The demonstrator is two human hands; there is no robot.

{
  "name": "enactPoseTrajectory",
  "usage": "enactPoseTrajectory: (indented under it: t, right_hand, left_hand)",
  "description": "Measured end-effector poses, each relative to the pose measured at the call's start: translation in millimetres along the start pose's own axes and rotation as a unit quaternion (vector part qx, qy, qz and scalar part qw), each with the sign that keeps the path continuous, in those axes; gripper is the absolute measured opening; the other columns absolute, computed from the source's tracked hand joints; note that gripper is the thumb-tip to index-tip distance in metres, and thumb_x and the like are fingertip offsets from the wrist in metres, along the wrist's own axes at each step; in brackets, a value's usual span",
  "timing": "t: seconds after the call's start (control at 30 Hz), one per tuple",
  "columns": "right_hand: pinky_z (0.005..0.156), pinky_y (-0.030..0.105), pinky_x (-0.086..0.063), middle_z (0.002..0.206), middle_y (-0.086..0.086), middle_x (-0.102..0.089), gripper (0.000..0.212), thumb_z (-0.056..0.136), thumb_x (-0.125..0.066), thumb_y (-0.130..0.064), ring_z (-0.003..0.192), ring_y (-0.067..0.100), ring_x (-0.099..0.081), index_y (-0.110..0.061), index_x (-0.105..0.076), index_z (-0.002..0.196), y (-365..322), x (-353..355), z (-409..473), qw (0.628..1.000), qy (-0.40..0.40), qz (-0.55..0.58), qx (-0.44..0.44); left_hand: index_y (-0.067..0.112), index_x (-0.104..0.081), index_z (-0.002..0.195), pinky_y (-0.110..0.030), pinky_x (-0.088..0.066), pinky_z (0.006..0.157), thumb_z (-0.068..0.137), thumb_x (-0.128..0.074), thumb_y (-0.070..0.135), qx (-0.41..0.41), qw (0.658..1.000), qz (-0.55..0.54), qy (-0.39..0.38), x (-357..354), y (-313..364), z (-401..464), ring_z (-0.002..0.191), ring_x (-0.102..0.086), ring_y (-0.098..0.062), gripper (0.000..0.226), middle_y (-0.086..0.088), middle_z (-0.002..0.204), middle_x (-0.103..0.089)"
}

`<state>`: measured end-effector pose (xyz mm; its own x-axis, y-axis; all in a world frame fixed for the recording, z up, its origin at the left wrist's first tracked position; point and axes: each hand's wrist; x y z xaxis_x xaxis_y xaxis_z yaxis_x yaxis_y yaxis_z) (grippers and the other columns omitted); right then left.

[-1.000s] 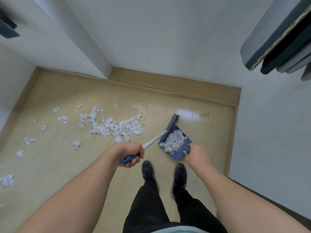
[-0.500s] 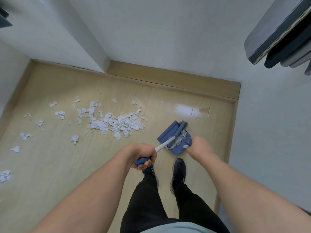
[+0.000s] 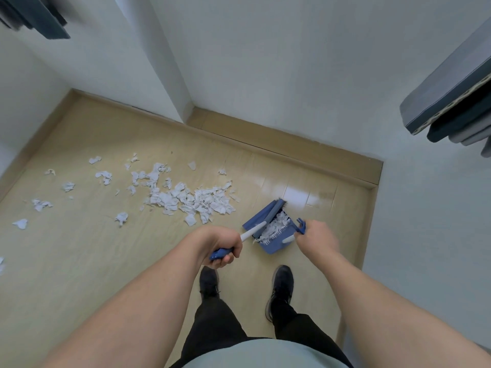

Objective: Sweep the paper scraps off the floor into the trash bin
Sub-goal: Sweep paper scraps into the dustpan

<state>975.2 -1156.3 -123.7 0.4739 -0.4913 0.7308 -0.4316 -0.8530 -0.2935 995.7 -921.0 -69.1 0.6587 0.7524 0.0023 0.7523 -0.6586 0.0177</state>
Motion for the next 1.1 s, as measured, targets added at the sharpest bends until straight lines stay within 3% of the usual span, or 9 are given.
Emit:
enactPoseTrajectory:
  t: [0.2,0.47,0.67,0.97,1.1]
  right_hand:
    - [0.052,0.027,-0.034,0.078,0.003,-0.053,0.021,0.090,-0.053,-0.021,0.071,0.027,-0.054,-0.021,-0.043,0.071,-67.6,-24.1,-22.9,1.000,0.027,0.007,0.013]
    - [0.055,0.028,-0.037,0.074,0.000,-0.052,0.023,0.087,-0.053,-0.019,0.071,0.025,-0.054,-0.023,-0.041,0.067,-160.5,-61.6,-54.1,0.998,0.055,0.001,0.021]
    - [0.057,0.028,-0.036,0.077,0.001,-0.053,0.013,0.090,-0.052,-0.022,0.072,0.025,-0.052,-0.018,-0.049,0.078,-202.8,-79.2,-65.7,0.995,0.050,-0.039,0.073]
    - [0.054,0.027,-0.039,0.072,0.001,-0.055,0.013,0.086,-0.051,-0.019,0.067,0.025,-0.053,-0.019,-0.046,0.075,-269.3,-114.9,-81.5,0.992,0.044,-0.070,0.097]
    - [0.049,0.025,-0.033,0.067,0.000,-0.050,0.012,0.090,-0.049,-0.018,0.063,0.024,-0.049,-0.017,-0.045,0.078,-312.5,-131.0,-95.1,0.987,0.057,-0.102,0.111]
  left_hand:
    - [0.011,-0.044,0.097,-0.018,-0.027,0.047,0.087,-0.047,0.010,-0.033,0.999,-0.012,0.001,57.7,-40.9,-11.8,0.046,-0.039,-0.009,0.011,0.000,0.057,-0.045]
    - [0.010,-0.047,0.103,-0.016,-0.029,0.040,0.084,-0.049,0.011,-0.046,0.998,-0.025,0.019,140.6,-117.0,-32.2,0.041,-0.042,-0.007,0.019,0.002,0.057,-0.047]
    - [0.009,-0.047,0.101,-0.016,-0.028,0.037,0.086,-0.048,0.011,-0.035,0.997,-0.049,0.045,176.7,-159.2,-49.5,0.041,-0.040,-0.007,0.015,0.003,0.054,-0.046]
    - [0.011,-0.046,0.086,-0.015,-0.027,0.038,0.085,-0.048,0.012,-0.042,0.992,-0.107,0.060,206.0,-225.3,-54.6,0.039,-0.041,-0.006,0.002,0.003,0.054,-0.046]
    - [0.013,-0.044,0.076,-0.014,-0.027,0.037,0.086,-0.049,0.013,-0.049,0.991,-0.116,0.044,239.3,-264.9,-55.0,0.038,-0.041,-0.005,0.011,0.004,0.053,-0.046]
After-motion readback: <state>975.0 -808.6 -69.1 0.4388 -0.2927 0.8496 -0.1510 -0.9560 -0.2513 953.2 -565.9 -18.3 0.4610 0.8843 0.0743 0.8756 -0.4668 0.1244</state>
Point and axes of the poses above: each hand's wrist, its own z-axis towards the middle knuckle, its own x-axis out of the back of the hand, y = z × x
